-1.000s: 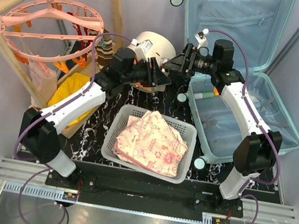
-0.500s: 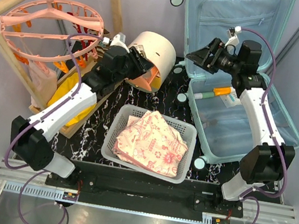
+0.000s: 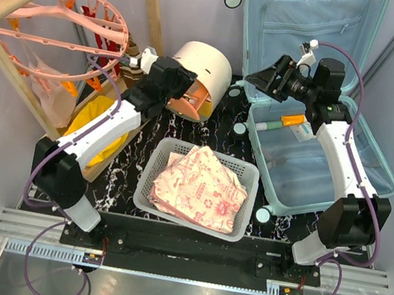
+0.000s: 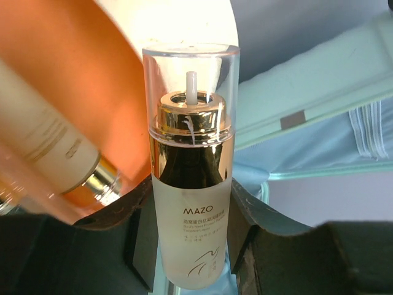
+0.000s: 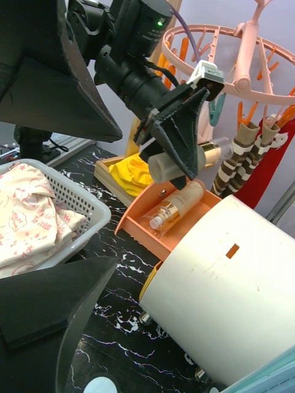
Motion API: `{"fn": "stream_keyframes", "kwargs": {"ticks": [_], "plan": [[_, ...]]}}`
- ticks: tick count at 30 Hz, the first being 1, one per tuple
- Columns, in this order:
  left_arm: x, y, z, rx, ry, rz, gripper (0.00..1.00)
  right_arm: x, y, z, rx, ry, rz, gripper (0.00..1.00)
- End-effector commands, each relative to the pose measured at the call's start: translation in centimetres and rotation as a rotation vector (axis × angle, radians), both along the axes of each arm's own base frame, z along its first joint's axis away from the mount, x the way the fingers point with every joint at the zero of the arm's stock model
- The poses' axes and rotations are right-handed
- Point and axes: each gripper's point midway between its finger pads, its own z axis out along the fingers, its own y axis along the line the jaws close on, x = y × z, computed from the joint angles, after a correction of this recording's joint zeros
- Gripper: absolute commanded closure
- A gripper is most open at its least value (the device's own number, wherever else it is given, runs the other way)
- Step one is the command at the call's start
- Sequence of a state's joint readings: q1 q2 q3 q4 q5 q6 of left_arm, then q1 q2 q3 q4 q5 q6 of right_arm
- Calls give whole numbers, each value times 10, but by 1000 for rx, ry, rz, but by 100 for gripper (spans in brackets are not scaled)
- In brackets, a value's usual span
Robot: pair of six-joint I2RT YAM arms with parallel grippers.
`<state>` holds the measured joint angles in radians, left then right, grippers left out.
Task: Open, take out, and arrange the luggage
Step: Place the personal item in the drawer.
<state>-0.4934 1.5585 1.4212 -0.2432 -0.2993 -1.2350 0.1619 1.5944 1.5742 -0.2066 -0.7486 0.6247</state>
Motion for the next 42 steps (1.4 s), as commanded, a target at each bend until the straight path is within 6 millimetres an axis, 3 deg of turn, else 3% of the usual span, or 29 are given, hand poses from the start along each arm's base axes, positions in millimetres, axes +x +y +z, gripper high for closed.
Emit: {"fn": "stream_keyframes", "kwargs": {"ticks": [1, 9, 21, 29, 33, 42], "plan": [[22, 1, 44, -100, -101, 79, 98, -10, -1, 30, 3, -106, -3, 15], [29, -2, 19, -117, -44, 91, 94, -10, -2, 28, -9, -116, -4, 15], [38, 4, 1, -121, -7, 93, 74, -5, 0, 26, -7, -110, 7, 15], [42, 3, -1, -133, 3, 75, 48, -3, -1, 24, -7, -102, 3, 15], [43, 1, -3, -139, 9, 68, 41, -3, 0, 25, -5, -103, 3, 15], [42, 3, 3, -133, -4, 73, 40, -4, -1, 23, -5, -99, 1, 15]]}}
